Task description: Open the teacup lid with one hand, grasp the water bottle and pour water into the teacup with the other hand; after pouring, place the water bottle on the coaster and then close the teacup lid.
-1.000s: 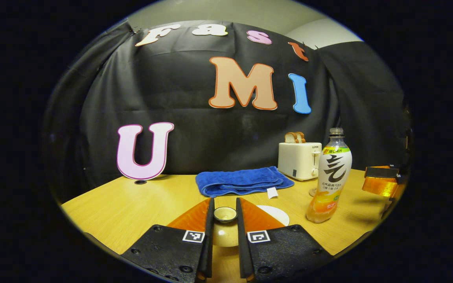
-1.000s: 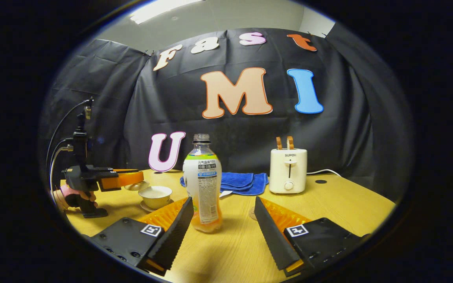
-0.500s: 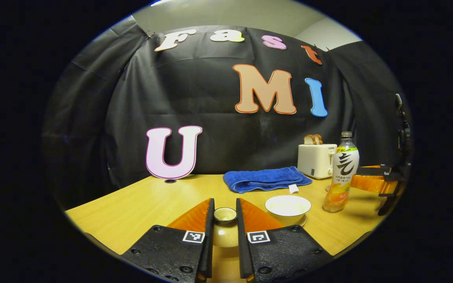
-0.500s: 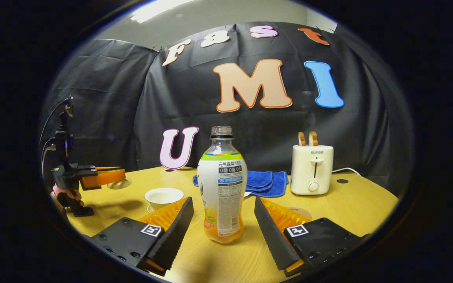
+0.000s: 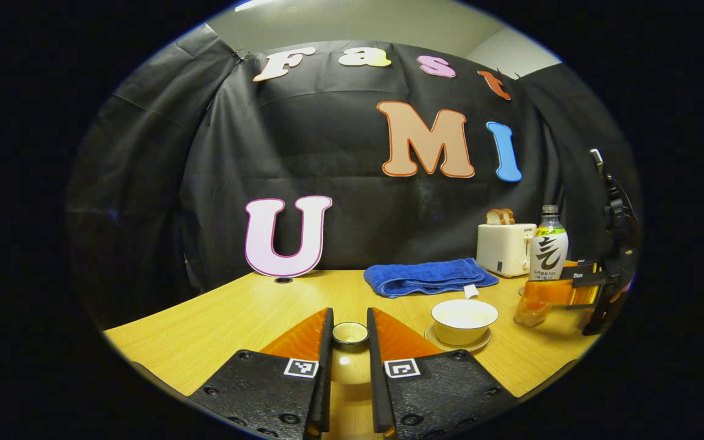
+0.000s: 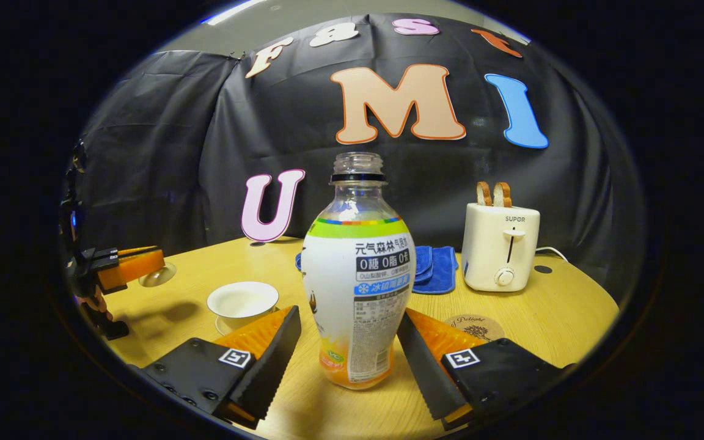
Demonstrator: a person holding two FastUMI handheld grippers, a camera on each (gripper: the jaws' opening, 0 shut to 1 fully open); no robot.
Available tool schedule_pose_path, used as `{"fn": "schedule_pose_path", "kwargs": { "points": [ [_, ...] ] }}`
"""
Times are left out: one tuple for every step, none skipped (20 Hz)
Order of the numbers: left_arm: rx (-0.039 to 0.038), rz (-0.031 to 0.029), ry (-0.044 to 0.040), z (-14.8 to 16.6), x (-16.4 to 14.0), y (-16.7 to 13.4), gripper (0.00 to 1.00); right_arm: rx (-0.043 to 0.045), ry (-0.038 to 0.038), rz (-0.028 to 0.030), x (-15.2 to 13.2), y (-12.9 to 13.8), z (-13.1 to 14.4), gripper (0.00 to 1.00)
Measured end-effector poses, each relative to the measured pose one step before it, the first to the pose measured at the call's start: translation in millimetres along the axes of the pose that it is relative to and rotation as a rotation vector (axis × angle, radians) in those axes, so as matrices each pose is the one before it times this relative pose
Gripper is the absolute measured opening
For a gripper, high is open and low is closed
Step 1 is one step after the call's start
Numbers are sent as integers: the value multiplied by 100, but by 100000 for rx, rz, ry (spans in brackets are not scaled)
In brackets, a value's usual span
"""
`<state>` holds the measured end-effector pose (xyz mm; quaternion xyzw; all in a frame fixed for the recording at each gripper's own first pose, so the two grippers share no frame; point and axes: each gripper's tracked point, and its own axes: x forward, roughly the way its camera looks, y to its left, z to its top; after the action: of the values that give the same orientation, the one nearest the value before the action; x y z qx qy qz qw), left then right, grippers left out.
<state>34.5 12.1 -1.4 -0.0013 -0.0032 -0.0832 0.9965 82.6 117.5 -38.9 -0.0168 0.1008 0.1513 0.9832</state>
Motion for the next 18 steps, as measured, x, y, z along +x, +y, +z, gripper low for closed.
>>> {"fn": "schedule_pose_path", "kwargs": {
  "points": [
    [95,70,340,-42,71,1,24,-321,624,-1190,199,-123,63,92],
    [-67,75,-341,95,-70,-18,25,-41,220,-794,256,-54,80,82],
    [100,338,340,-40,-60,37,24,-352,85,-438,-15,106,-26,79],
    [-72,250,-150,33,-173,81,24,-806,15,-723,11,0,78,76],
    [44,-134,15,74,17,-41,24,-666,77,-1496,-159,-200,-26,74],
    [-16,-24,36,-59,-56,-7,24,-817,60,-476,-3,6,-46,71],
    [-16,4,28,-1,100,27,24,-1079,-160,-652,-9,46,3,67],
    [31,4,5,-23,61,-85,24,-1368,14,-284,-172,41,132,67],
    [-17,41,25,6,-39,19,24,-1228,214,-388,-268,81,3,67],
    [30,294,99,60,-1,-5,24,-1537,-172,-539,-77,-28,162,67],
    [-63,470,90,52,-23,152,24,-1496,-685,-555,-220,-208,382,67],
    [17,311,52,-208,105,146,25,-1721,-877,-636,-249,-191,622,67],
    [-21,102,2,-69,-17,-6,24,-2199,-1021,-808,-241,-215,639,67],
    [35,2,-27,11,-152,-6,25,-2858,-863,-1454,-206,-478,771,67],
    [-50,12,-10,61,-72,8,24,-3694,-491,-1725,-243,-556,530,67],
    [6,4,69,26,101,34,25,-4526,-496,-1821,-126,-547,622,67],
    [-1,20,17,1,79,-42,24,-5107,-772,-2380,-196,-650,635,66],
    [-1,-6,-83,-24,-99,-21,25,-5668,-1099,-2264,-56,-576,648,67]
  ]
}}
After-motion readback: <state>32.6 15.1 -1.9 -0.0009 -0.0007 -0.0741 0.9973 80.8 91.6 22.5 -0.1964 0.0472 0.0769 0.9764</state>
